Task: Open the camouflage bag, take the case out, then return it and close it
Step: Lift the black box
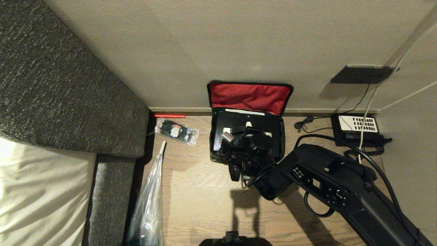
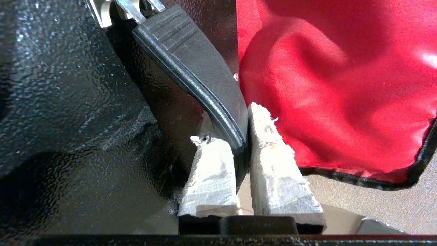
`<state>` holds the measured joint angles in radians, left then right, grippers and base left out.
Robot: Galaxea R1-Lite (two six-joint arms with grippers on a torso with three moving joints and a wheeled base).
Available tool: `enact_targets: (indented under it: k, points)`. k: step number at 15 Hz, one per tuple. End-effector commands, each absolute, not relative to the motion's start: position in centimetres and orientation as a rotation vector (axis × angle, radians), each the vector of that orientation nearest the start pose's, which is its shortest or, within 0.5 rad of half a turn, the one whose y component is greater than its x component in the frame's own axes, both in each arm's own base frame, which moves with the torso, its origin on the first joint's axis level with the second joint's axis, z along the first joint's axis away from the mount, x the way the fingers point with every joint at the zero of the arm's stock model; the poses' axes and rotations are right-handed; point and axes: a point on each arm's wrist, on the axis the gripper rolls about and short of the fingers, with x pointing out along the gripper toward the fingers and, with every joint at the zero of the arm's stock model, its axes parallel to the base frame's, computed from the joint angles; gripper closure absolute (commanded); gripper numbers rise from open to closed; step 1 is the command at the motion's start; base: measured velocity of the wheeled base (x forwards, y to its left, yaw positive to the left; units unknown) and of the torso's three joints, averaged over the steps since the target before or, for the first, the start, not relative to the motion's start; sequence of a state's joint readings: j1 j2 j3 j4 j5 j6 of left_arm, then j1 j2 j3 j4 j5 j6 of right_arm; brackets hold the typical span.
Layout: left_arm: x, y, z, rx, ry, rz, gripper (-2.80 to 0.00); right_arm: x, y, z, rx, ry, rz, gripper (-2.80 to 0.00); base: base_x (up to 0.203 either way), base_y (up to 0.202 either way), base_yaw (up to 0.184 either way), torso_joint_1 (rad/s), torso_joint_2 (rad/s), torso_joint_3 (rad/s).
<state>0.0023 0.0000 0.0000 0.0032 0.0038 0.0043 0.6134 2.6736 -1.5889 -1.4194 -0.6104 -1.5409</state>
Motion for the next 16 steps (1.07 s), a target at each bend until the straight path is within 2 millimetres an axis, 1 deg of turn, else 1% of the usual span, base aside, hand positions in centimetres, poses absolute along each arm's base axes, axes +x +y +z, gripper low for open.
enact_targets:
  k: [1, 10, 16]
  points:
    - [-2.28, 0.00, 7.52, 0.005, 0.003, 0.008, 0.00, 42.38, 28.26, 4.75, -1.346, -0.212, -0.207, 0.00, 0.000, 0.000, 0.000, 0.000, 0.00, 0.000]
    - [-2.28, 0.00, 7.52, 0.003, 0.003, 0.008, 0.00, 42.47, 28.31, 4.31, -1.354, -0.198, -0.205, 0.00, 0.000, 0.000, 0.000, 0.000, 0.00, 0.000]
    - [-2.28, 0.00, 7.52, 0.003, 0.003, 0.008, 0.00, 42.28, 28.46, 4.98, -1.345, -0.207, -0.210, 0.00, 0.000, 0.000, 0.000, 0.000, 0.00, 0.000]
